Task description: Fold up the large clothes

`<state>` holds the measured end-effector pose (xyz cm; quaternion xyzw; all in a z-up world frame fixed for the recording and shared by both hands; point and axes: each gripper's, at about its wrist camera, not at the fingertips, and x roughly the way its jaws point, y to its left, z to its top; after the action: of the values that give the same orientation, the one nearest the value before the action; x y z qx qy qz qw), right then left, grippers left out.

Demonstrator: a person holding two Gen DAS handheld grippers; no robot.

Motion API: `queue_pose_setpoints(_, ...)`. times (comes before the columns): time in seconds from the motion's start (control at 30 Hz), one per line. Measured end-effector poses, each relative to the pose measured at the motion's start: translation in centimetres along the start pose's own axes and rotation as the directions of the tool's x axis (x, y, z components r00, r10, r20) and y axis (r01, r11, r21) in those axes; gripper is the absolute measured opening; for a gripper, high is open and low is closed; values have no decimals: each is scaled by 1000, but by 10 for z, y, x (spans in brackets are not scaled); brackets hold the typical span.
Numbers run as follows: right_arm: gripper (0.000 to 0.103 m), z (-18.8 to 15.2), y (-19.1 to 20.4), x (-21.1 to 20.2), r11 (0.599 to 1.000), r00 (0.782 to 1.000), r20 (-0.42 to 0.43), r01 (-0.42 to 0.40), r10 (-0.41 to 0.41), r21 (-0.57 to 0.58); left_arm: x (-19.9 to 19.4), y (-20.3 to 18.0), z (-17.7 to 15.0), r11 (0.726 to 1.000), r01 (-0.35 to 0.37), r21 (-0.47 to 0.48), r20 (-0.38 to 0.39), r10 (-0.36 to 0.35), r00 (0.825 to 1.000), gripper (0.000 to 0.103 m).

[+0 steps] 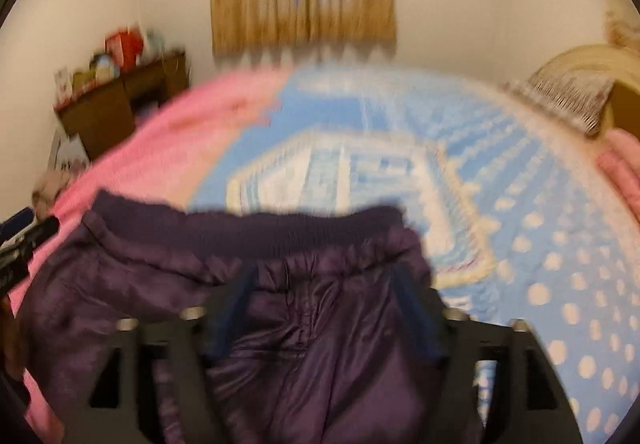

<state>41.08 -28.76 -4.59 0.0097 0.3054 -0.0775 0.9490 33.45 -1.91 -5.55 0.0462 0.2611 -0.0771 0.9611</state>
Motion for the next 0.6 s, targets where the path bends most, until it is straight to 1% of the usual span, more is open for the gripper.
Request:
queue_pose_setpoints(0.03,82,-4,2,-4,1000,1000,11,17,-17,-17,-7,-13,-1,999,30,18,11,-30,999,97)
queue_pose_setpoints(0.07,82,-10,4,-4,998,999,7,45,-44,-39,-6,-26,-3,998,56,38,-1,-56,998,97)
queue_pose_setpoints(0.13,82,-22,4,6,996,998,-27,63,-65,-68,4,-50,-13,993,80,91,-37,-77,996,97)
queue_pose_setpoints(0.2,82,-38,-7,22,997,994,-87,61,-64,-42,20,-66,-23,990,47,134,-73,-37,997,97)
queue_pose_setpoints(0.23,82,-45,-13,29,998,993,-102,51,-53,-26,31,-70,-30,988,15,151,-105,1,994,97)
queue_pose_setpoints(0.27,82,-52,-18,32,1000,994,-102,28,-29,-15,47,-70,-37,990,-7,142,-152,28,988,99)
queue_pose_setpoints(0.3,82,-55,-20,34,1000,995,-103,15,-16,-13,54,-68,-40,992,-2,125,-187,26,982,103)
queue_pose_setpoints(0.33,82,-55,-19,35,1000,994,-105,14,-16,-14,66,-62,-46,996,11,87,-231,9,973,103)
queue_pose_setpoints(0.37,82,-55,-17,37,1000,994,-111,19,-21,-24,68,-59,-48,997,16,71,-231,1,973,103)
queue_pose_setpoints(0.47,83,-57,-15,47,999,989,-143,18,-23,-37,69,-59,-51,996,-2,90,-211,21,977,103)
queue_pose_setpoints(0.6,84,-62,-11,48,999,989,-146,28,-35,-46,68,-61,-55,995,-21,94,-182,38,982,103)
